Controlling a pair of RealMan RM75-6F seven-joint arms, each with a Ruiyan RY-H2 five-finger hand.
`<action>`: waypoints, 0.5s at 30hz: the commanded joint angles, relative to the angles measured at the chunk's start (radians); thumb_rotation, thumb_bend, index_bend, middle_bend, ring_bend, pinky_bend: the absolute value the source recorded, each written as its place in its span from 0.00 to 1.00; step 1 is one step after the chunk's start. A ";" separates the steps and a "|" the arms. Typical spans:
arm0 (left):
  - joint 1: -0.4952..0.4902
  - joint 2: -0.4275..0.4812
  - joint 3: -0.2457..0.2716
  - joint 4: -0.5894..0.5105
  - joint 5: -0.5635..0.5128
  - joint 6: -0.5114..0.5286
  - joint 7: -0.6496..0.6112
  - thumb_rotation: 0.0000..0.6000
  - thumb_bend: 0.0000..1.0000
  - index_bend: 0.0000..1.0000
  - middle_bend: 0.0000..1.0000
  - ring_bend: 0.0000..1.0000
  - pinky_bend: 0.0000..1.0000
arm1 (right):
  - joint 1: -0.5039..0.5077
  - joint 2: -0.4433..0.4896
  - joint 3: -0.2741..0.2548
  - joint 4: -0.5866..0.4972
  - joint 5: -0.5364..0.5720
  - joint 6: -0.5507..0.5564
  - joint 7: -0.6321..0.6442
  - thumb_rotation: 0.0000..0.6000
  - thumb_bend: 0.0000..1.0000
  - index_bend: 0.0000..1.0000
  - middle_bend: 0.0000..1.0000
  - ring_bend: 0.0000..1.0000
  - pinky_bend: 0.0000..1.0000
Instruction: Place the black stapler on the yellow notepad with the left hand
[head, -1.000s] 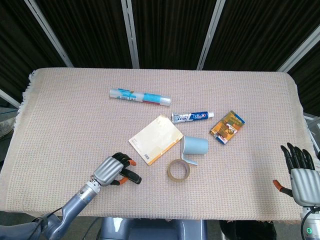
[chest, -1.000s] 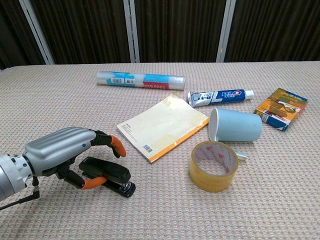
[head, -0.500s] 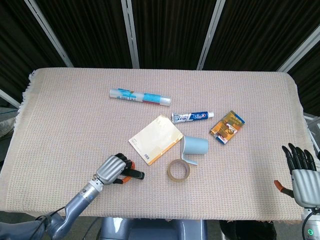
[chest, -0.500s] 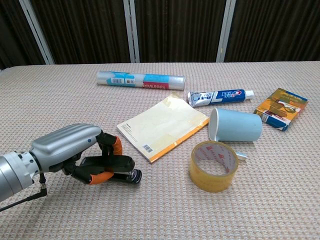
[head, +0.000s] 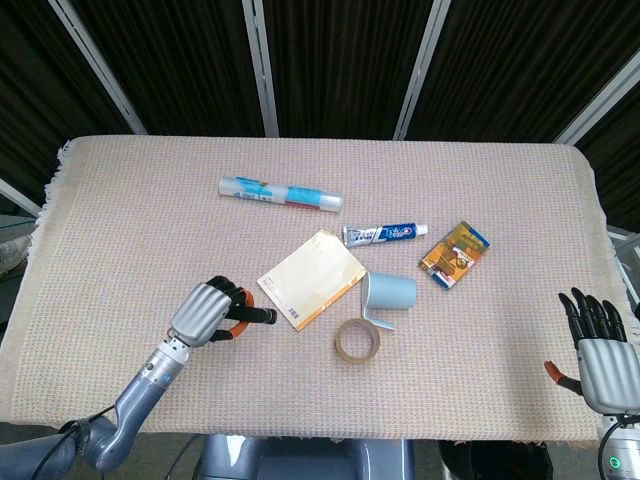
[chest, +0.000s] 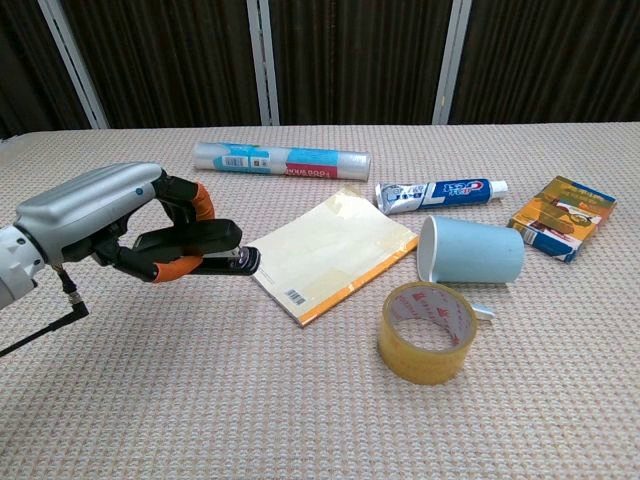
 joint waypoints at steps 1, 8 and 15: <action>-0.041 -0.087 -0.051 0.085 -0.071 -0.053 0.015 1.00 0.39 0.54 0.53 0.44 0.34 | 0.005 0.000 0.003 0.004 0.009 -0.010 0.002 1.00 0.11 0.00 0.00 0.00 0.00; -0.159 -0.270 -0.103 0.247 -0.062 -0.082 0.033 1.00 0.39 0.54 0.53 0.44 0.34 | -0.002 0.007 -0.007 -0.005 -0.030 0.013 0.021 1.00 0.11 0.00 0.00 0.00 0.00; -0.217 -0.344 -0.129 0.331 -0.074 -0.084 0.071 1.00 0.39 0.54 0.53 0.44 0.34 | -0.005 0.025 -0.005 -0.002 -0.026 0.013 0.063 1.00 0.11 0.00 0.00 0.00 0.00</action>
